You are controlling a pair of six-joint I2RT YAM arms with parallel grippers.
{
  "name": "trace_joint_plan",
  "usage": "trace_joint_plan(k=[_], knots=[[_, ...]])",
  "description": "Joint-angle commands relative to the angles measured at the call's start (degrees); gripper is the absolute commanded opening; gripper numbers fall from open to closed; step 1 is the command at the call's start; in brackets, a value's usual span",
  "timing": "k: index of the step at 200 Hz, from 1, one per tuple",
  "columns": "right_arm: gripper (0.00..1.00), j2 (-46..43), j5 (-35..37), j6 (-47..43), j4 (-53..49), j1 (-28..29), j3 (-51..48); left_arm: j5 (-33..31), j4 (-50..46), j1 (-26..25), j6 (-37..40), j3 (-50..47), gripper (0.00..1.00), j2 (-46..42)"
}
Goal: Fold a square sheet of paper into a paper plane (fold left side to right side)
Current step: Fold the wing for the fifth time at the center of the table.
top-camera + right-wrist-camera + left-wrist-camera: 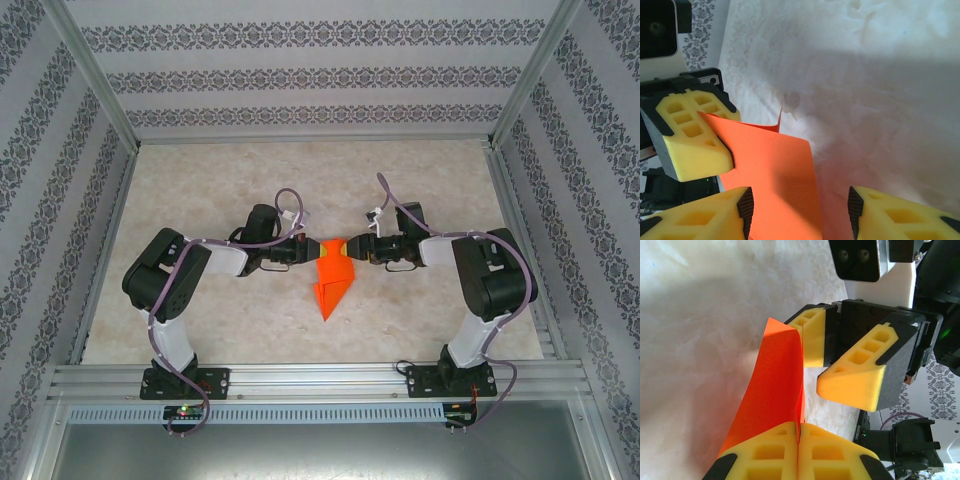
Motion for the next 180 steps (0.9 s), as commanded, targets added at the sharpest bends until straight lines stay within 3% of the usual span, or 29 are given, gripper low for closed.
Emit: trace_joint_plan(k=[1,108,133,151,180], knots=[[0.48,0.9,-3.1,-0.7,3.5,0.5,0.2,1.7,2.9,0.6,1.9,-0.6,0.00,-1.5],[0.13,-2.9,-0.5,-4.4,-3.1,-0.3,-0.6,1.6,0.8,0.6,3.2,0.0,0.00,-0.7],[0.07,-4.6,0.7,-5.2,-6.4,-0.2,-0.4,0.1,-4.1,0.6,6.1,1.5,0.21,-0.9],[0.05,-5.9,2.2,-5.8,-10.2,-0.2,0.1,-2.9,-11.9,0.8,10.7,3.6,0.48,-3.1],[0.04,-8.3,6.7,-4.7,-16.9,-0.3,1.1,-10.5,-23.9,1.5,17.9,5.7,0.64,-9.9]])
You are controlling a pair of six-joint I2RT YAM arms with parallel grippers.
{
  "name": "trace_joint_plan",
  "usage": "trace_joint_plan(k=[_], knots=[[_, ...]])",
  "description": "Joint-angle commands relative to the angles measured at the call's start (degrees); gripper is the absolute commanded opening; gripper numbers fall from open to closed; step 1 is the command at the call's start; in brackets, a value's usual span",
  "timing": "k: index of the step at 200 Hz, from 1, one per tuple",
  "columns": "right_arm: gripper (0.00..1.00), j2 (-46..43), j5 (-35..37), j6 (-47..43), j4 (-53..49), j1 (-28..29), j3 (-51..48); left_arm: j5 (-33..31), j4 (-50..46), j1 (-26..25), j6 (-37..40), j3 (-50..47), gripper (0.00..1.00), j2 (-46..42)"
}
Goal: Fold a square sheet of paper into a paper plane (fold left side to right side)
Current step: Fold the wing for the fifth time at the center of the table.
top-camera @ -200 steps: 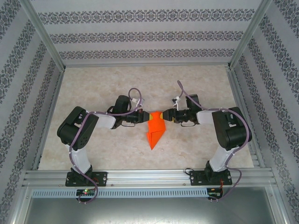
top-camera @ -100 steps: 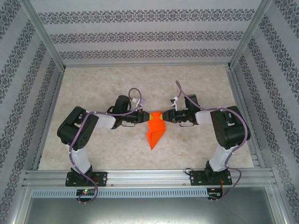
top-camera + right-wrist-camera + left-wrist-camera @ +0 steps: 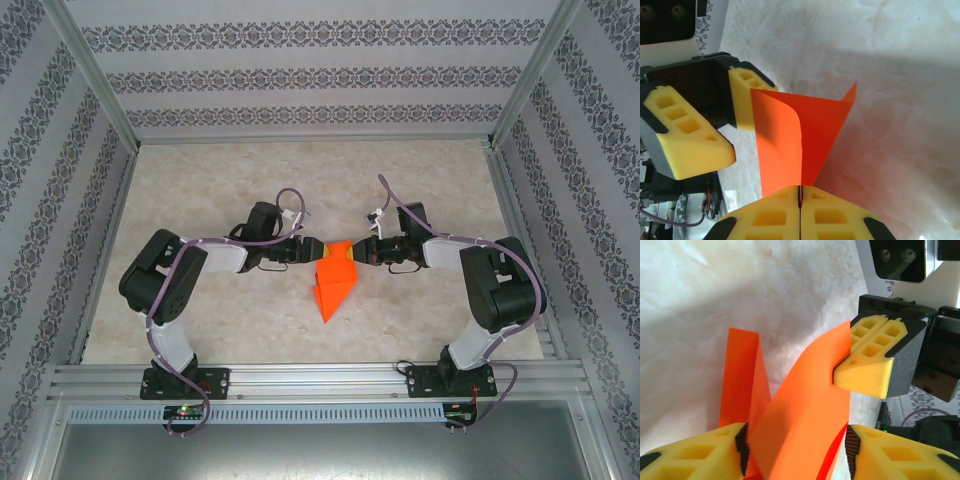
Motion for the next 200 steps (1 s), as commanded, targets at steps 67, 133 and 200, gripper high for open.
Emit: trace_joint_plan(k=[67,133,200], knots=[[0.03,-4.2,10.5,8.7,-15.7,2.3,6.1,-32.3,-35.2,-10.5,19.7,3.6,0.65,-24.6],[0.02,-2.7,15.5,15.1,-21.5,6.0,11.9,-49.8,-38.0,-30.1,12.4,4.7,0.68,-21.4],[0.01,-1.7,16.4,16.4,-21.7,6.6,12.2,-57.9,-41.7,-34.8,8.1,11.4,0.70,-8.7]])
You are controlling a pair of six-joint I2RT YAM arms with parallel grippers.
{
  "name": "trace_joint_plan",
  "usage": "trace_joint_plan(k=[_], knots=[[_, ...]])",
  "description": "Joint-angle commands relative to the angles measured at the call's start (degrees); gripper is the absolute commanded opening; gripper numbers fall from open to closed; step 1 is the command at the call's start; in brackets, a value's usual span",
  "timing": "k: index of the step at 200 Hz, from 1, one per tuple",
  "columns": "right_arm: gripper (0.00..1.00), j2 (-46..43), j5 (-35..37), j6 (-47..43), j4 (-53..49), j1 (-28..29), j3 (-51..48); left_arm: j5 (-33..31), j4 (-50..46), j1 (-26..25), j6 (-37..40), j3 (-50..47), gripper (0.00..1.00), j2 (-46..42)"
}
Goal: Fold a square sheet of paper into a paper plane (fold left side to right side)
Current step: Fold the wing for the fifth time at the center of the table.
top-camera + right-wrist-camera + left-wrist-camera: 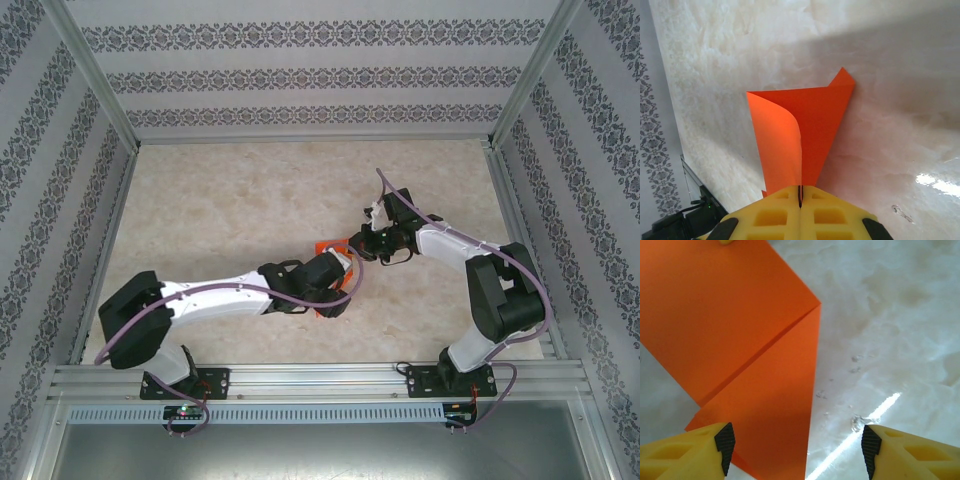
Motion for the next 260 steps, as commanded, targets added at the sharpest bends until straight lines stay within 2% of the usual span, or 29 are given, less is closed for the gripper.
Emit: trace_joint_plan(k=[1,94,184,217,242,260], knots=[[0.01,0.7,1.3,0.6,-1.4,0.9,1.2,-5.1,-3.6,-1.1,-3.8,3.0,0.70,3.2],[0.00,2.7,0.6,0.3,-1.0,1.2,1.8,-7.4,-5.4,-1.4,-6.7,6.4,0.53,10.1],[0.00,3.7,0.7,-0.4,-1.4,1.1,2.0,-8.0,-5.7,-2.0,-6.7,7.1,0.30,12.2],[0.03,3.7,0.6,-1.3,-2.0,1.3,2.4,-8.0,-5.7,-2.0,-6.6,7.2,0.19,12.1],[0.08,3.2,0.8,-2.2,-2.4,1.2,2.8,-8.1,-5.7,-2.0,-6.6,7.2,0.11,11.2],[0.14,2.1,1.5,-3.0,-2.8,0.7,3.5,-8.1,-5.5,-1.9,-6.5,7.2,0.09,10.3]])
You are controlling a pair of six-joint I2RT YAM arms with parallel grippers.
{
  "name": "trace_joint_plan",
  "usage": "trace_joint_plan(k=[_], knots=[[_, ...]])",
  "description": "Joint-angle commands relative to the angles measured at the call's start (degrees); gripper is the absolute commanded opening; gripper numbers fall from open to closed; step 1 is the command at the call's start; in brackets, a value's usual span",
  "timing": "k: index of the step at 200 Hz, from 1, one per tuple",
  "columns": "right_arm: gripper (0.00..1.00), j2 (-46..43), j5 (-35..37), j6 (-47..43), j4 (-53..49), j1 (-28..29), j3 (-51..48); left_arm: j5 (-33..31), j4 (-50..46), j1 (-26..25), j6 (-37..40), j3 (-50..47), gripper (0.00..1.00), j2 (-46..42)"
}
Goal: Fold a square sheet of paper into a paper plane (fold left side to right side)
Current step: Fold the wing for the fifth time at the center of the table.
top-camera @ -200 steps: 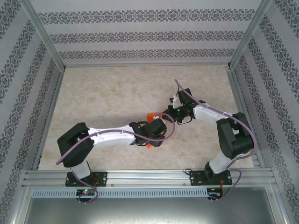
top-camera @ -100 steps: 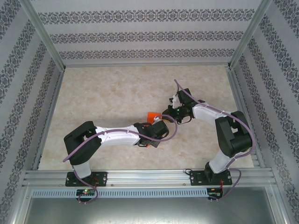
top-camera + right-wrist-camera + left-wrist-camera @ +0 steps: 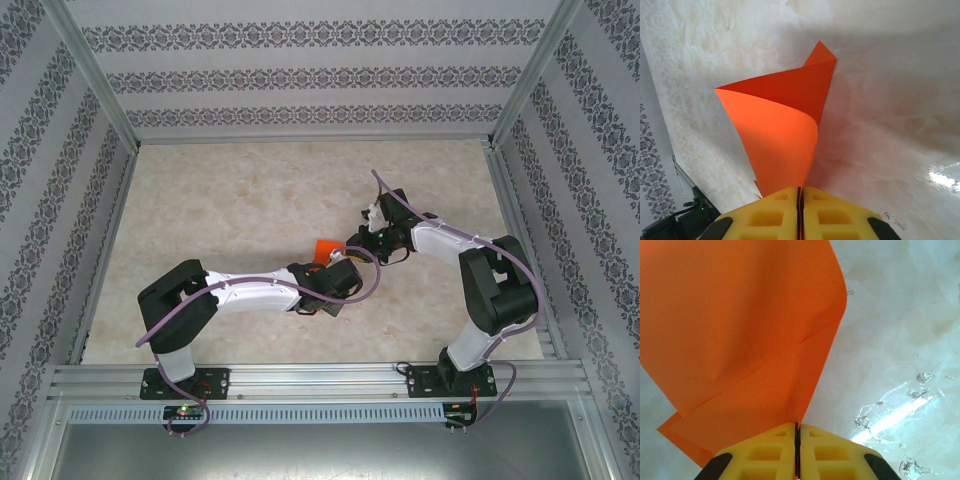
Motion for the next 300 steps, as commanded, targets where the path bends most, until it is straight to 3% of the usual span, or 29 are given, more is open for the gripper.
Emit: trace_joint_plan(k=[1,31,83,166,246,300], knots=[[0.15,-1.1,0.9,-2.2,-1.7,0.3,2.0,-1.2,-1.8,-0.8,-0.2,1.3,0.09,-1.1],[0.41,-8.1,5.4,-2.9,-1.1,-2.2,1.3,0.6,-0.1,-0.3,-0.6,0.4,0.07,-2.4],[0.58,-19.3,8.7,-4.1,0.8,-8.0,-6.6,13.9,10.7,4.8,-3.4,-4.1,0.06,-7.1],[0.60,-21.0,6.1,-4.3,10.8,-5.8,-16.5,36.6,40.2,15.6,-17.0,-18.7,0.04,-8.8],[0.61,-18.2,9.1,-1.0,22.6,-0.1,-21.5,45.6,60.2,19.6,-27.8,-22.8,0.03,-1.7],[0.60,-13.8,10.0,-0.5,24.7,2.4,-21.0,46.7,65.8,21.6,-31.0,-25.1,0.02,1.2]])
